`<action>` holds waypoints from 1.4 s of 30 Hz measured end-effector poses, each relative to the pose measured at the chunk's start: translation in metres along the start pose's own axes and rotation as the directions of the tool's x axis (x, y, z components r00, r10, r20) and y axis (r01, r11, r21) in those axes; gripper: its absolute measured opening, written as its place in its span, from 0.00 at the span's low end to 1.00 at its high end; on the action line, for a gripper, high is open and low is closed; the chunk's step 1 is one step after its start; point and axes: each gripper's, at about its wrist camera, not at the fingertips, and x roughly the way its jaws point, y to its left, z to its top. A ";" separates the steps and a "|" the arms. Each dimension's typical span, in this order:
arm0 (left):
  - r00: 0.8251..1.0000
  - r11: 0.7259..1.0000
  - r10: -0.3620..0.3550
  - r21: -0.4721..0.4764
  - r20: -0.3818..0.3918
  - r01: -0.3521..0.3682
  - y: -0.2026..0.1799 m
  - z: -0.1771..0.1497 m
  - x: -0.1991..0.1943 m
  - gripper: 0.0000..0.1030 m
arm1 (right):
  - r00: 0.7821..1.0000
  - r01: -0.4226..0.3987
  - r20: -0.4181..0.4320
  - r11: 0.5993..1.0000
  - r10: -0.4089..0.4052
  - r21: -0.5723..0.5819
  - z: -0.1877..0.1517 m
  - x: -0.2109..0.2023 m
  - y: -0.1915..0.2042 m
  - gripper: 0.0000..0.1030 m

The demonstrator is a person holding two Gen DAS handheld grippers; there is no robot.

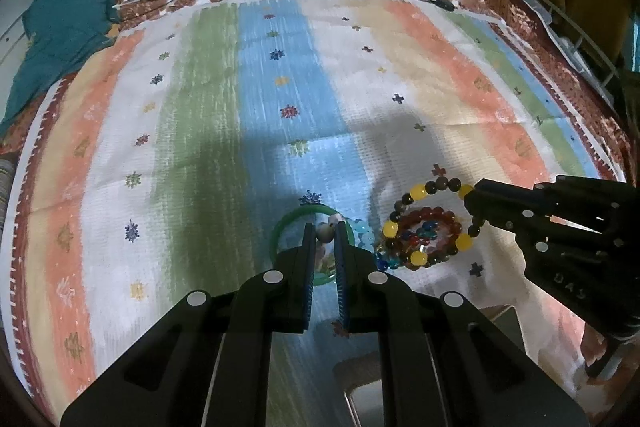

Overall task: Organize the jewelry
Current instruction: 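Lift both held bracelets and carry them over the silver tin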

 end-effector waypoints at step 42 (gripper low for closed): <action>0.990 0.997 -0.080 0.029 0.117 0.078 -0.036 -0.028 -0.081 0.09 | 0.988 0.030 0.152 0.999 -0.025 -0.030 -0.028 -0.080 0.020 0.11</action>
